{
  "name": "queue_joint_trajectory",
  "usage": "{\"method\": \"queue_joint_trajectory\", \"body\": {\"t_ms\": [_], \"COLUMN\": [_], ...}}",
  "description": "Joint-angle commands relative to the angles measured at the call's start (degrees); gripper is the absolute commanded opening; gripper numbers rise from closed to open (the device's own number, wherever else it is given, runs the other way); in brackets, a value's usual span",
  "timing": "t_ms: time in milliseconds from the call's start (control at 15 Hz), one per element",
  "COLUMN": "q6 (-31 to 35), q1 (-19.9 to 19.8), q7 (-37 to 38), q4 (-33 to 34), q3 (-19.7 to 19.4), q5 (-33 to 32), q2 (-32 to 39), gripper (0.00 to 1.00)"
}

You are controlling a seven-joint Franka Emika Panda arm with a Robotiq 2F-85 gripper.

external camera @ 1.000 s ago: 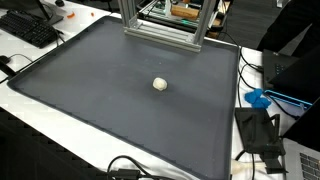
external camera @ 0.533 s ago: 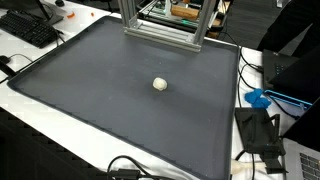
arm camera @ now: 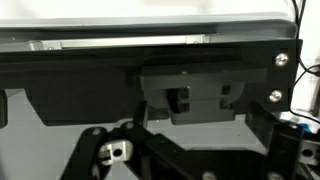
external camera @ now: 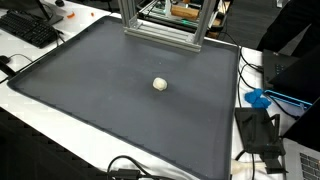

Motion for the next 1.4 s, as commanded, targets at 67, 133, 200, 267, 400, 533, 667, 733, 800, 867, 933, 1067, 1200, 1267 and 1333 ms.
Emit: {"method": "queue_joint_trajectory", "body": {"t_ms": [67, 133, 200, 267, 400, 533, 667, 733, 800, 867, 933, 1067, 1200, 1267, 1333], "q6": [-0.51, -0.58, -0.71, -0.76, -0.91, -0.87, -0.62, -0.52, -0.5, -0.42, -0.41, -0.48, -0.39, -0.32, -0.36], "q1": [0.16, 0.19, 0.18, 0.24, 0.41, 0.42, 0.58, 0.68, 0.72, 0.74, 0.75, 0.58, 0.61, 0.62, 0.59], "q7": [1.53, 1.5, 1.66, 1.64, 1.66, 1.5, 1.47, 1.43, 1.42, 1.44, 1.42, 1.47, 1.48, 1.5, 1.48], "q4": [-2.71, -2.92, -3.09, -3.28, -3.63, -3.87, -3.86, -3.84, -3.82, -3.81, -3.8, -3.74, -3.84, -3.89, -3.8], "q3": [-0.35, -0.43, -0.47, -0.54, -0.61, -0.56, -0.58, -0.56, -0.58, -0.52, -0.54, -0.61, -0.58, -0.54, -0.55], "q5": [0.69, 0.74, 0.84, 0.97, 1.36, 1.28, 1.65, 1.8, 1.89, 1.92, 1.96, 1.79, 1.85, 1.85, 1.8], "q2": [-2.19, -2.28, -2.32, -2.36, -2.44, -2.52, -2.47, -2.4, -2.37, -2.32, -2.3, -2.45, -2.53, -2.53, -2.47], "gripper": [1.0, 1.0, 1.0, 1.0, 1.0, 0.97, 0.97, 0.96, 0.97, 0.92, 0.88, 0.76, 0.62, 0.62, 0.62]}}
